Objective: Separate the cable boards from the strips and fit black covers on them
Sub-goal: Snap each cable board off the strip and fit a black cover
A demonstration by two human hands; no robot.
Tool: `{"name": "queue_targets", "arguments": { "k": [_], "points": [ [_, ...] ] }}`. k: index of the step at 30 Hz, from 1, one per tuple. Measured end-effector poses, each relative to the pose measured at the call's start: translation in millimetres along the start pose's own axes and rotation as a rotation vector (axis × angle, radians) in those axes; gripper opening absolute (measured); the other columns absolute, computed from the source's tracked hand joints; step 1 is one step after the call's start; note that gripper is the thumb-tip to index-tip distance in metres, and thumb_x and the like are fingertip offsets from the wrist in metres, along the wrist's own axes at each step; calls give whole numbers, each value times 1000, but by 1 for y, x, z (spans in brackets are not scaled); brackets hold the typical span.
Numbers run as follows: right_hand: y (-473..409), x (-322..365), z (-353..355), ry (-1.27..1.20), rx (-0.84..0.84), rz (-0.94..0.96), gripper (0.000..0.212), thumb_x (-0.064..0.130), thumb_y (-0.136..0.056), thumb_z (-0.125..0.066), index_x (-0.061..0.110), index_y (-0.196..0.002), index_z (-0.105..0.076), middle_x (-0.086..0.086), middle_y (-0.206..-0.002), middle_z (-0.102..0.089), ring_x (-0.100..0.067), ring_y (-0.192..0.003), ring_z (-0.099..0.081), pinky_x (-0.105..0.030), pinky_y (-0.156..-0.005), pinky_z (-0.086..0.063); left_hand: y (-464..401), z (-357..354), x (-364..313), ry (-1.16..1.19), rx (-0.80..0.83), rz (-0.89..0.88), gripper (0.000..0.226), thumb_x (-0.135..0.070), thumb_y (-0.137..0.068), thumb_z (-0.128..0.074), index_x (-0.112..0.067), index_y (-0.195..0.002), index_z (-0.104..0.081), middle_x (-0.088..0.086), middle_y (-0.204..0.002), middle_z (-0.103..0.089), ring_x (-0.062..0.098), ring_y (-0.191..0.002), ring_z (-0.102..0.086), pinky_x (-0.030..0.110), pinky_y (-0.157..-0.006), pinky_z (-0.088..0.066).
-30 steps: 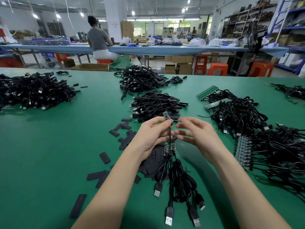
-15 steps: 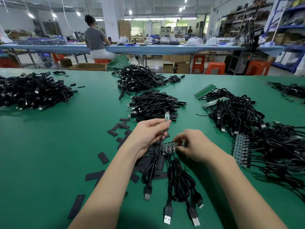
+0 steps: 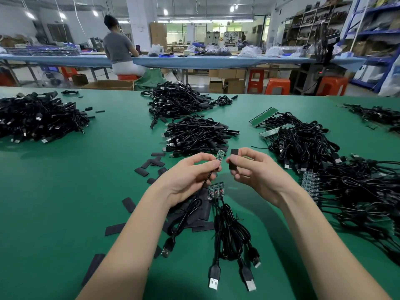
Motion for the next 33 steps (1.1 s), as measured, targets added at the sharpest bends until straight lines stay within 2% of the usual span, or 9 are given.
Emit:
{"name": "queue_targets", "arguments": {
  "k": [3,6,10,14,19,28,33],
  "points": [
    [2,1,1,-82,2,11,24,10,-75,-78,13,-91,-59,-6,-85,-64,-15,-67,-67,-21,-64,-57,2,-2,0,34,40,29,11,-14,-84,-69,-12,-94,-66,1,-80,-66,8,-63,-58,17,-58,-49],
    [3,3,3,-187,-26,55,26,12,-71,-80,14,-96,-71,-6,-87,-71,-14,-73,-71,-20,-67,-58,4,-4,1,77,76,60,19,-15,-79,-69,-9,-96,-66,2,-77,-64,8,-61,-56,15,-56,-47],
    [2,3,-2,-307,-37,100,20,13,-62,-84,16,-82,-80,-10,-95,-76,-14,-82,-73,-17,-68,-57,5,-7,3,105,126,85,20,-14,-79,-69,-7,-98,-66,1,-76,-63,6,-60,-54,13,-56,-47],
    [2,3,-4,-298,-82,137,16,13,-67,-81,12,-83,-79,-12,-93,-76,-13,-79,-73,-16,-69,-57,6,-7,2,116,142,87,19,-15,-80,-68,-8,-98,-66,0,-76,-62,5,-60,-54,13,-56,-47],
    [2,5,-4,-299,-110,163,9,13,-68,-80,13,-77,-81,-10,-91,-76,-13,-81,-73,-16,-71,-57,5,-4,2,122,132,81,8,-14,-81,-69,-11,-86,-73,0,-76,-63,5,-59,-55,12,-56,-48],
    [3,7,-4,-173,-98,196,21,13,-68,-81,8,-87,-76,-11,-89,-76,-13,-81,-72,-19,-73,-57,6,-2,1,66,120,85,21,-14,-81,-71,-7,-100,-68,0,-79,-63,5,-60,-54,12,-55,-48],
    [5,7,-8,-133,-59,206,23,19,-60,-86,14,-81,-80,-11,-88,-76,-14,-81,-71,-20,-75,-57,9,-2,1,39,159,94,5,-13,-82,-71,-12,-86,-73,-1,-77,-63,5,-60,-54,11,-57,-49]
  ]
}}
Point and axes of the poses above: each hand's wrist, its own y-axis away from the middle knuckle, its own z-axis out of the back of the hand, x = y × z, the point moved 5 cm from there along -y, towards the middle knuckle
